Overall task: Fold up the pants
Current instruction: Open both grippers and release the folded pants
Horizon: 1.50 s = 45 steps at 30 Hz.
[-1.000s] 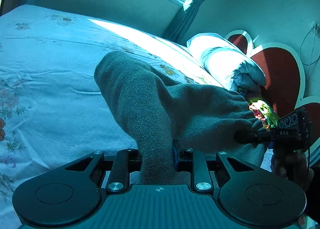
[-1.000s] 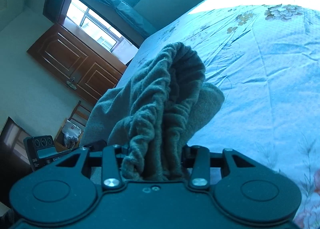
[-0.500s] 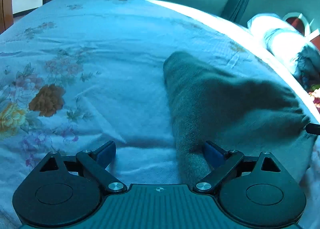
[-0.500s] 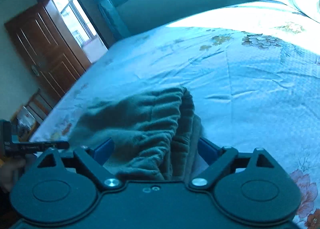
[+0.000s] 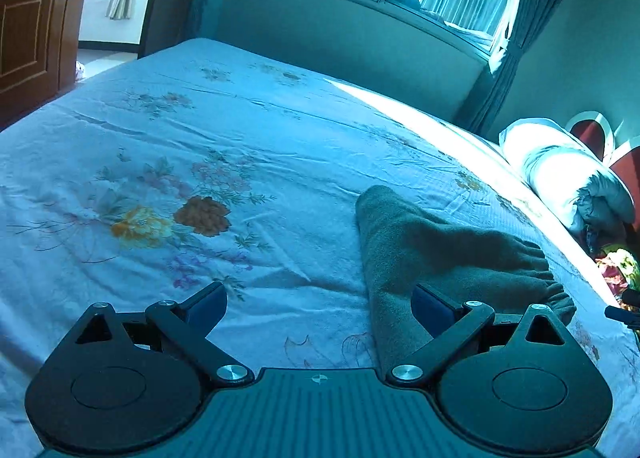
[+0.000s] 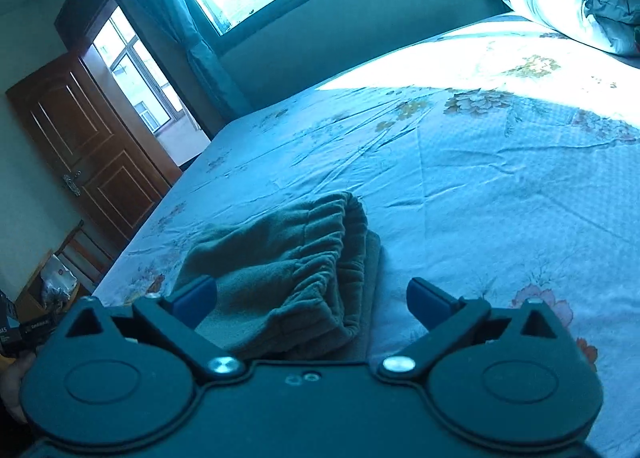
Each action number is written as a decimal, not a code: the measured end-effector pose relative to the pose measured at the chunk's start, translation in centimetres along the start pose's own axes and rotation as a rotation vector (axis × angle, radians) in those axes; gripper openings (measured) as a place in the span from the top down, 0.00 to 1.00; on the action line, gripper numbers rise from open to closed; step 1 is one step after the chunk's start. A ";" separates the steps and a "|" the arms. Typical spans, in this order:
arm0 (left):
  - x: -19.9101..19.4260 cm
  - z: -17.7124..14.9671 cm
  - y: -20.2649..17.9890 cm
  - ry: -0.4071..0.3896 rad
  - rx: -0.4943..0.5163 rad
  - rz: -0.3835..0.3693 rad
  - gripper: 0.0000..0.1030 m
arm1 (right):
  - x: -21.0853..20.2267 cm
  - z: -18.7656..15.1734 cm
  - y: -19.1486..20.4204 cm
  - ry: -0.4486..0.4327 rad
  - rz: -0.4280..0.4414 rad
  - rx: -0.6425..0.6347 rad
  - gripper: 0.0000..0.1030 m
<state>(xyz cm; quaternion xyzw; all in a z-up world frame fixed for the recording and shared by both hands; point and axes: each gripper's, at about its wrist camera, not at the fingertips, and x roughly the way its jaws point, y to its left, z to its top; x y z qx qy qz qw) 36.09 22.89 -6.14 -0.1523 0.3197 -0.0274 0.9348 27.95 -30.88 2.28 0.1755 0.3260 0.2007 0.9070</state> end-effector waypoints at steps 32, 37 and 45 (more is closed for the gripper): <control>-15.6 -8.5 -7.1 -0.105 0.119 0.086 0.00 | -10.9 -7.5 10.0 -0.051 -0.200 -0.143 0.06; -18.4 -9.0 -7.2 -0.114 0.111 0.110 0.00 | -12.4 -7.6 12.1 -0.046 -0.251 -0.227 0.06; -22.2 -10.3 -9.3 -0.131 0.134 0.115 0.00 | -15.2 -9.4 13.1 -0.081 -0.266 -0.239 0.06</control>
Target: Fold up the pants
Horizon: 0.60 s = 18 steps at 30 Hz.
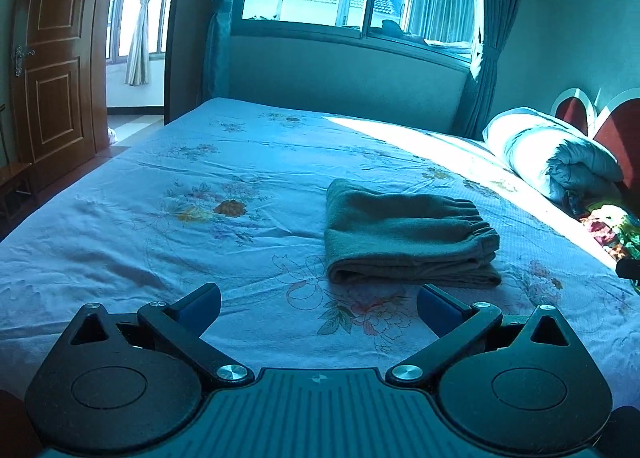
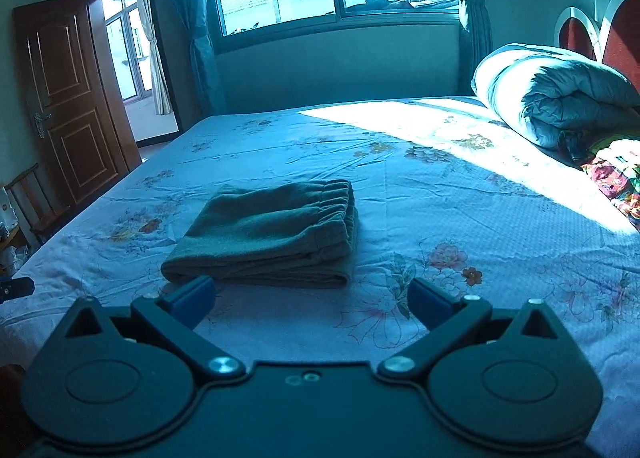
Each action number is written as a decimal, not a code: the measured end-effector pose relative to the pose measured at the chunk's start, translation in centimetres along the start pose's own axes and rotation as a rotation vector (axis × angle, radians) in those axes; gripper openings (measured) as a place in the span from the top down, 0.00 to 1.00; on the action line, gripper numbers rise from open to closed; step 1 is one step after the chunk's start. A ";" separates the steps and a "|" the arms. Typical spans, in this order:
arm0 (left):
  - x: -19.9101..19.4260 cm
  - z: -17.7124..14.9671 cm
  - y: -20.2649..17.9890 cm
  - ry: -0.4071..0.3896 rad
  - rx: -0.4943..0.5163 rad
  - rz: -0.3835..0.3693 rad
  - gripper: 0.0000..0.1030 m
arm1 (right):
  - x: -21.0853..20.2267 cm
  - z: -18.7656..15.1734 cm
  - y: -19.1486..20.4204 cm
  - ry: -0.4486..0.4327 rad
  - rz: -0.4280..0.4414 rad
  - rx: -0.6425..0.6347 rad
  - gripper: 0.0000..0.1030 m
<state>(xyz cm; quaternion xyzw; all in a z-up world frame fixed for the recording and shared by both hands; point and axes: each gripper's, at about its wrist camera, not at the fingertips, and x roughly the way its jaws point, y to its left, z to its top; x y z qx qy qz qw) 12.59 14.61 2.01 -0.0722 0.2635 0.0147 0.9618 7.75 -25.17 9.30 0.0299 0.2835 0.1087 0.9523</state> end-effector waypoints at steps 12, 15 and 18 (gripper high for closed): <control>-6.2 -2.1 -3.3 -0.047 0.012 -0.036 0.00 | -5.6 -2.5 1.0 -0.033 -0.008 -0.016 0.06; -7.7 -2.6 -3.9 -0.063 0.014 -0.042 0.00 | -7.0 -2.9 1.8 -0.048 -0.017 -0.033 0.06; -9.1 -3.0 -4.1 -0.077 0.005 -0.055 0.00 | -8.5 -3.1 2.3 -0.067 -0.017 -0.041 0.06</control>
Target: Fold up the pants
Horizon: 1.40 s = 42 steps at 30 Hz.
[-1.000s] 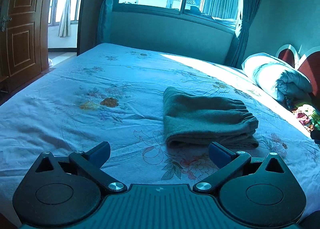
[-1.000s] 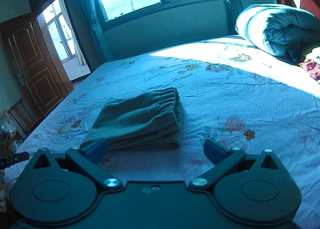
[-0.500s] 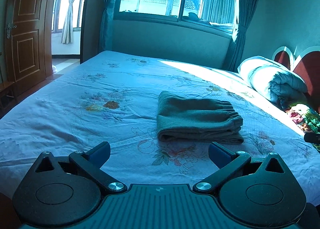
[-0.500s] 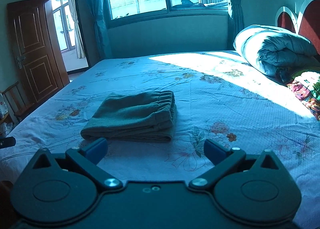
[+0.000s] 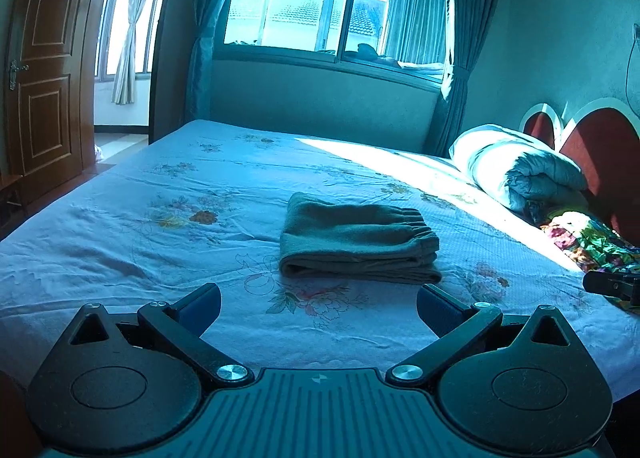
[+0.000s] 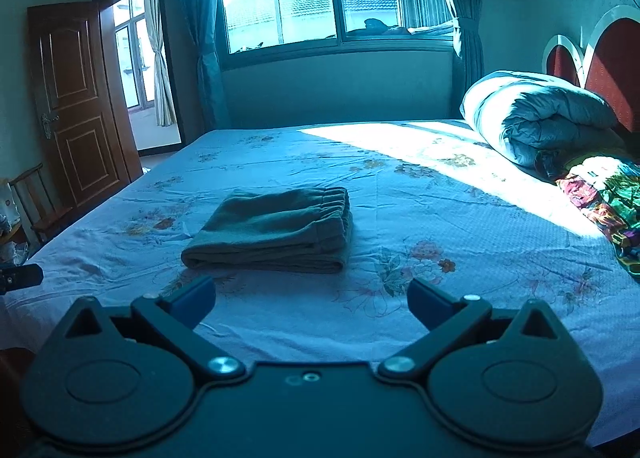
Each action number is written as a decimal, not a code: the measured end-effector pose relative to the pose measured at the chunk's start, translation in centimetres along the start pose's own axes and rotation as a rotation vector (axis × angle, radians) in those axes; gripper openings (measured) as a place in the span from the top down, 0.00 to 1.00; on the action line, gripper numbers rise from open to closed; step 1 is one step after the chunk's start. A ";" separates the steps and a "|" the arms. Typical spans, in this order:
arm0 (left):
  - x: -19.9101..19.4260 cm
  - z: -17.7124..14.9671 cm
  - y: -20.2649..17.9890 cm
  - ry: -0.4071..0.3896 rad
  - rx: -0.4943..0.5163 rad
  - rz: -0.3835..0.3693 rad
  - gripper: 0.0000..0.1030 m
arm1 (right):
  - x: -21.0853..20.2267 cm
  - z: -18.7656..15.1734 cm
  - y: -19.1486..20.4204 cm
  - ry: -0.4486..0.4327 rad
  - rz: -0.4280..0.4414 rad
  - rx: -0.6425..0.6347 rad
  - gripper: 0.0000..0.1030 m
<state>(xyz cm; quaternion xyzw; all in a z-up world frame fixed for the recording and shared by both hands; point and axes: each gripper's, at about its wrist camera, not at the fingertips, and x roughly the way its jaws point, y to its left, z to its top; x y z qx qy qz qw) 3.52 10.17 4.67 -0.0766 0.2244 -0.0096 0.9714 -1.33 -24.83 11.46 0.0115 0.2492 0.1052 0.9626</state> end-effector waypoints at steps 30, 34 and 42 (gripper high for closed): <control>-1.3 -0.3 -2.7 -0.011 0.063 -0.045 0.00 | -1.5 -1.1 0.6 -0.026 -0.027 0.019 0.06; -1.4 -0.2 -2.5 -0.015 0.060 -0.043 0.00 | -1.4 -0.9 1.0 -0.026 -0.019 0.013 0.06; -1.3 -0.2 -2.7 -0.010 0.068 -0.042 0.00 | -1.3 -0.9 1.0 -0.028 -0.019 0.019 0.06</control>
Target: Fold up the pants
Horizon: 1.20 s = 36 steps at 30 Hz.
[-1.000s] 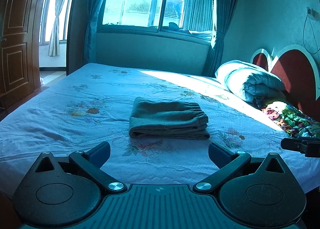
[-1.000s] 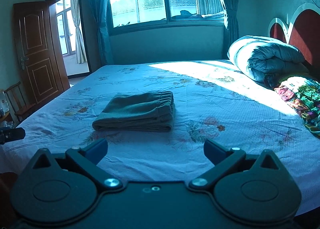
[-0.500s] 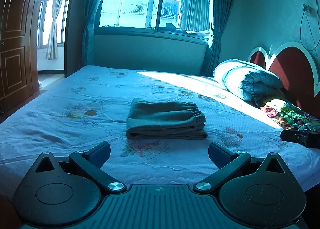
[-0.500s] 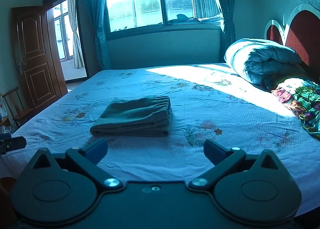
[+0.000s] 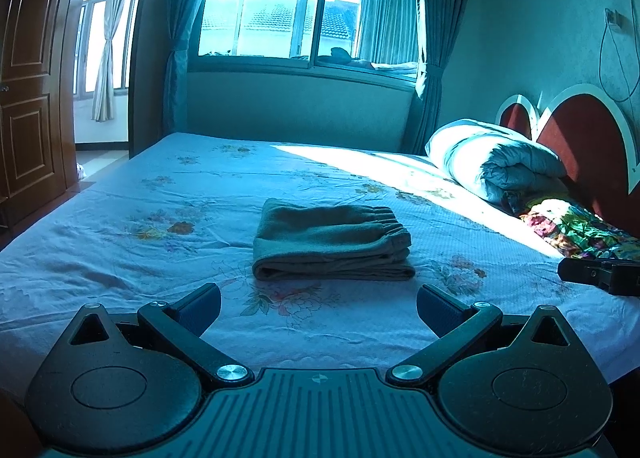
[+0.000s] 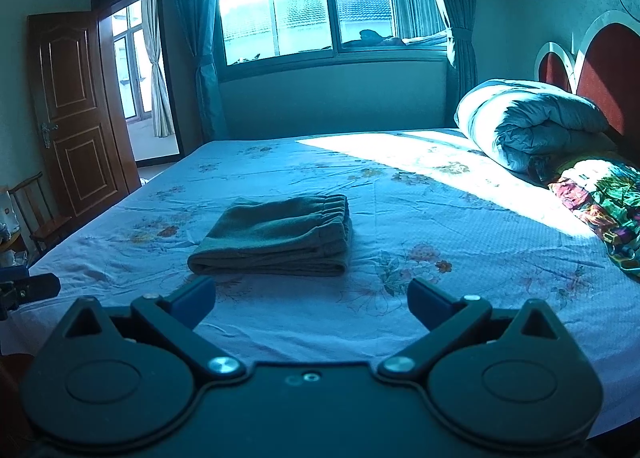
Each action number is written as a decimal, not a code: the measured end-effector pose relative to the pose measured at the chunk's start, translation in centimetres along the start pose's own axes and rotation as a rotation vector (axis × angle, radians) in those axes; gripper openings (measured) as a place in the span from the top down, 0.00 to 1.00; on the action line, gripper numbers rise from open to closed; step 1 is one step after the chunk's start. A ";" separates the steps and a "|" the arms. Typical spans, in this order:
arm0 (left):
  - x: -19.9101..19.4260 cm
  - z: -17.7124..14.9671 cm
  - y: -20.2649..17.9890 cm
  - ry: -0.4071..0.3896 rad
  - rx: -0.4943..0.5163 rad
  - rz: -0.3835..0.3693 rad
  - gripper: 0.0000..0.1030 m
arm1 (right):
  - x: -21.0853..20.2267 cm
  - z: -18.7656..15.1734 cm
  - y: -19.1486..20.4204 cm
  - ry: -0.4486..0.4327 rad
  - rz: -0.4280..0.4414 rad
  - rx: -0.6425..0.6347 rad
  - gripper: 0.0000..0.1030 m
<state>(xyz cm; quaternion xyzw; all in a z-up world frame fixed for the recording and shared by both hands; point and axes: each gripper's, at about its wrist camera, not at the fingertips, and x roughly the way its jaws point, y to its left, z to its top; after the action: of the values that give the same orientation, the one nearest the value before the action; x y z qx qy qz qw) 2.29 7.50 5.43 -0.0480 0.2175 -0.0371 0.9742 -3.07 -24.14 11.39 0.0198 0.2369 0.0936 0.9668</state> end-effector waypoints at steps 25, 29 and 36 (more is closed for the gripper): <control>0.2 -0.1 -0.2 0.001 0.002 0.006 0.00 | 0.0 -0.4 0.5 0.000 0.010 -0.003 0.06; 0.2 -0.1 -0.3 0.001 0.003 0.009 0.00 | 0.0 -0.4 0.4 0.001 0.011 -0.004 0.06; 0.1 -0.3 -0.5 -0.001 0.003 0.011 0.00 | 0.0 -0.4 0.5 0.000 0.011 -0.003 0.06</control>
<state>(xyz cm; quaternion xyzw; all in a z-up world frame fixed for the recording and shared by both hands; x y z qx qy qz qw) 2.21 7.00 5.22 -0.0452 0.2169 -0.0322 0.9746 -3.36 -23.70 11.04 0.0195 0.2367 0.0994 0.9663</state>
